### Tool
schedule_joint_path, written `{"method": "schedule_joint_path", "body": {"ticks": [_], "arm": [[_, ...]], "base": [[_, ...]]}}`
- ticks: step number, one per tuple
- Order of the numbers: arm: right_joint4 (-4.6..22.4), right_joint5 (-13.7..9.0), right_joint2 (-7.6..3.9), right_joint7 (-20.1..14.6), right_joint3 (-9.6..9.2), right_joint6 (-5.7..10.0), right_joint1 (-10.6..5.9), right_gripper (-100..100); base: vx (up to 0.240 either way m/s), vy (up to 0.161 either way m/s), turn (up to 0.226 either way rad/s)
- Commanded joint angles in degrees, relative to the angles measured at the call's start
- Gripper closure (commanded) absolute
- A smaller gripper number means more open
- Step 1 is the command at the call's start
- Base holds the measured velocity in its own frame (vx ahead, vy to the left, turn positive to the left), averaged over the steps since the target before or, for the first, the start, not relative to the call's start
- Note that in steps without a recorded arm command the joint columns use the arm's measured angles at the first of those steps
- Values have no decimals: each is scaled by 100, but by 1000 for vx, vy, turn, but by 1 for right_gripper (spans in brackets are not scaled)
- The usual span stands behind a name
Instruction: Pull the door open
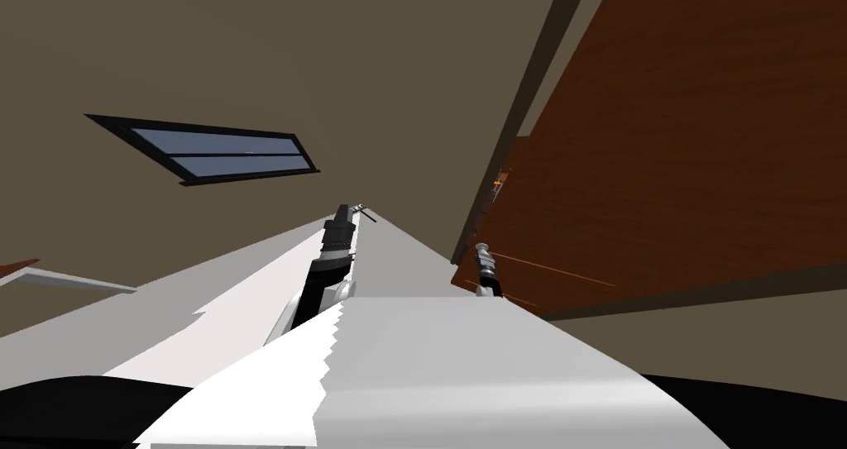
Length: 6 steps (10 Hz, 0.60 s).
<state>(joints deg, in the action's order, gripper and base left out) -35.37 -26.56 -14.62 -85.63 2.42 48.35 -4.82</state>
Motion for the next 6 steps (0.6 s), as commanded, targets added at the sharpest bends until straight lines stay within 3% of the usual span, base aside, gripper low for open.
{"method": "schedule_joint_path", "body": {"ticks": [1, 3, 6], "arm": [[-84, 87, -69, -202, -173, -8, 126, 100], [-107, 168, -179, -409, -327, 21, 187, 100], [-138, 279, -330, -689, -536, 61, 269, 100]], "base": [[-251, -29, 174], [-249, -60, 146], [-194, -10, 104]]}}
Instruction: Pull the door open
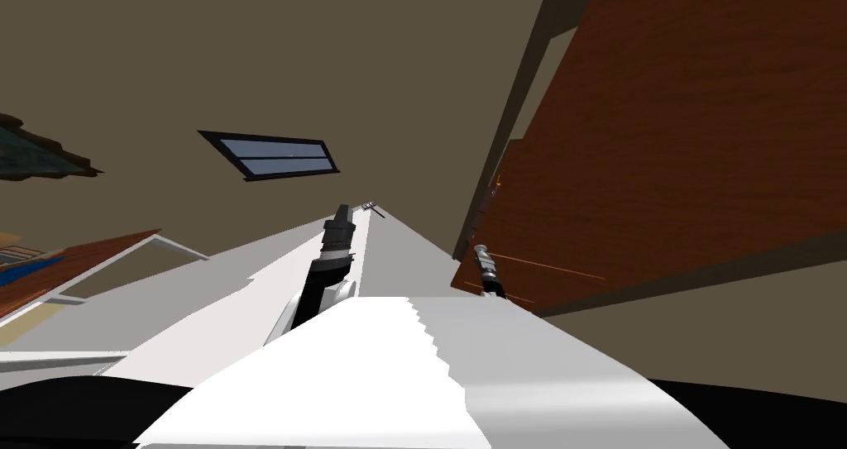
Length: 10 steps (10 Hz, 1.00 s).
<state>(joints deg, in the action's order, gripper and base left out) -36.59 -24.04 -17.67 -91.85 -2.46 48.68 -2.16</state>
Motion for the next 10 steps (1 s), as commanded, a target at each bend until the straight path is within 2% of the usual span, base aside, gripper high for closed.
{"method": "schedule_joint_path", "body": {"ticks": [1, 2, 3, 4, 10], "arm": [[-27, 68, -80, -170, -125, 43, 34, 100], [-36, 100, -123, -250, -185, 54, 57, 100], [19, 75, -100, -196, -139, 60, 18, 100], [-6, 146, -158, -324, -261, 110, 72, 100], [-153, 417, -451, -808, -713, 330, 288, 100]], "base": [[-189, -46, 139], [-223, -65, 130], [-99, -25, 40], [-138, -11, 79], [-217, -31, 68]]}}
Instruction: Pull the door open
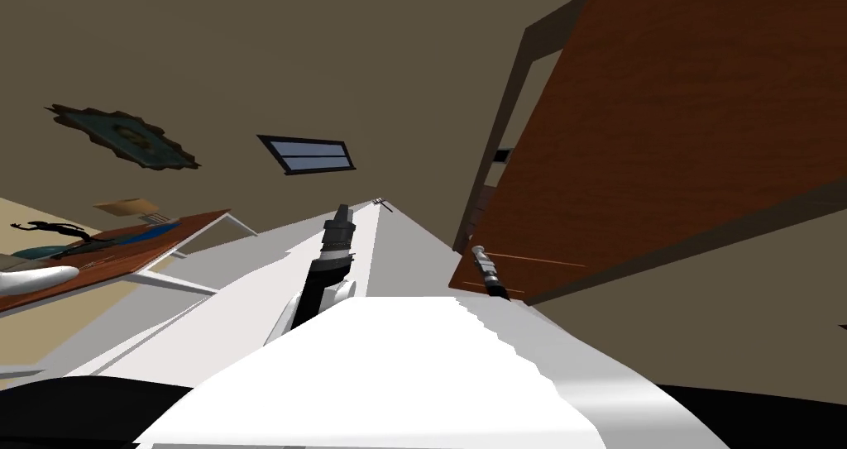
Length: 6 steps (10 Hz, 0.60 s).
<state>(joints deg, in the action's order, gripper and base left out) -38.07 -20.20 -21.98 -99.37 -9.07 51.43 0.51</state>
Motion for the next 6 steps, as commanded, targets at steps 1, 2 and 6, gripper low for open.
{"method": "schedule_joint_path", "body": {"ticks": [1, 2, 6], "arm": [[-23, 67, -56, -117, -110, 82, 48, 100], [-41, 99, -90, -173, -163, 108, 74, 100], [-33, 224, -245, -391, -343, 337, 212, 100]], "base": [[-195, -49, 54], [-204, -49, 56], [-165, -37, 72]]}}
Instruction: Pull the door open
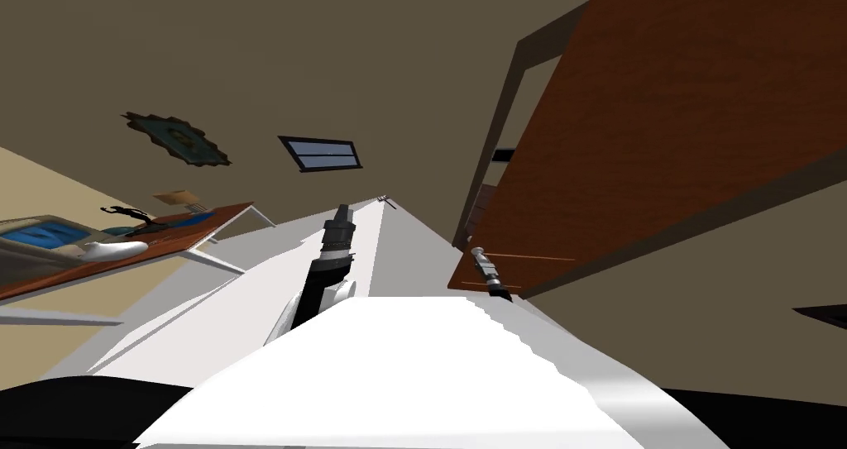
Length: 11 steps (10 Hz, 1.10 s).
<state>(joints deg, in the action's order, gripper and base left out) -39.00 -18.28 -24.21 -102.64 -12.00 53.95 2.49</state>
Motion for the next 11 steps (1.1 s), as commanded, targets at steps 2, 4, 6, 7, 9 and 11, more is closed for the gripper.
{"method": "schedule_joint_path", "body": {"ticks": [2, 4, 6, 7, 9, 11], "arm": [[49, 122, -141, -225, -180, 251, 110, 100], [38, 204, -248, -370, -297, 401, 197, 100], [-3, 215, -270, -374, -311, 385, 225, 100], [38, 252, -306, -441, -365, 482, 268, 100], [77, 284, -354, -507, -409, 592, 299, 100], [122, 322, -410, -584, -460, 720, 335, 100]], "base": [[-199, -49, 82], [-211, -59, 75], [-135, -45, 39], [-163, -52, 143], [-226, -73, 166], [-202, -83, 142]]}}
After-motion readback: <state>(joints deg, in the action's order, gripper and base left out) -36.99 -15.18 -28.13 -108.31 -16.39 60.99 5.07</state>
